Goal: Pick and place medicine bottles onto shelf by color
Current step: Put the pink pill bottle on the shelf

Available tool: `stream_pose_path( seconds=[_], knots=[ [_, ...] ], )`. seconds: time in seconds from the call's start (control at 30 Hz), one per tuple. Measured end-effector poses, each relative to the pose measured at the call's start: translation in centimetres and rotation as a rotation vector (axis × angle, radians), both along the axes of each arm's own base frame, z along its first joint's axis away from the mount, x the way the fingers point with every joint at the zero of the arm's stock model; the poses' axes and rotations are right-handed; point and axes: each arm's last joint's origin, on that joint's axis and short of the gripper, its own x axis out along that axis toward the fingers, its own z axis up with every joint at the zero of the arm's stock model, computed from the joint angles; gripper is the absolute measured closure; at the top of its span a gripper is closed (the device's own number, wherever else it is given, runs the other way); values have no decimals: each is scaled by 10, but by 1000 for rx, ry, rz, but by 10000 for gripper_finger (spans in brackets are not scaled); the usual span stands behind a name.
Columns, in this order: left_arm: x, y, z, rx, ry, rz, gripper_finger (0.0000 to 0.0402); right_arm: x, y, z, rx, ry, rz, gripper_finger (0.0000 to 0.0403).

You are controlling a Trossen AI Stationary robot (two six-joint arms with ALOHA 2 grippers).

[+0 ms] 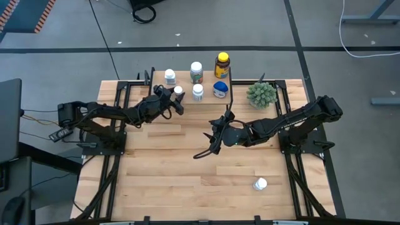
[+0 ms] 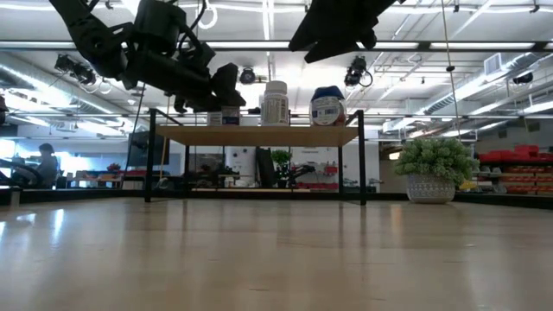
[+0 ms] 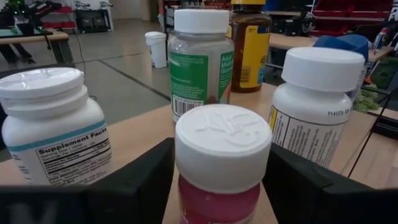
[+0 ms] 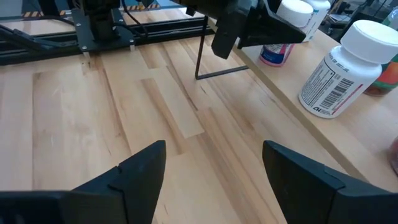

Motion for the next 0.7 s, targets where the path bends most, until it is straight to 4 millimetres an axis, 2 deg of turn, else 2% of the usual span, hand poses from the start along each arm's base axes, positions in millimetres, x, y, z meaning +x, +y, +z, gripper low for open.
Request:
stream_pose_path(
  seconds=[0.3, 0.43, 0.57, 0.7],
  knots=[
    [1, -2, 0, 14, 14, -10, 125, 0, 0, 0, 7, -4, -4, 128],
    [-1, -6, 7, 19, -1, -22, 112, 0, 0, 0, 20, -9, -13, 128],
    [-5, -18, 14, 14, 27, -59, 105, -3, 0, -4, 33, 22, -28, 128],
    [-12, -37, 24, 14, 57, -129, 104, -9, 1, -11, 76, 82, -65, 128]
  ],
)
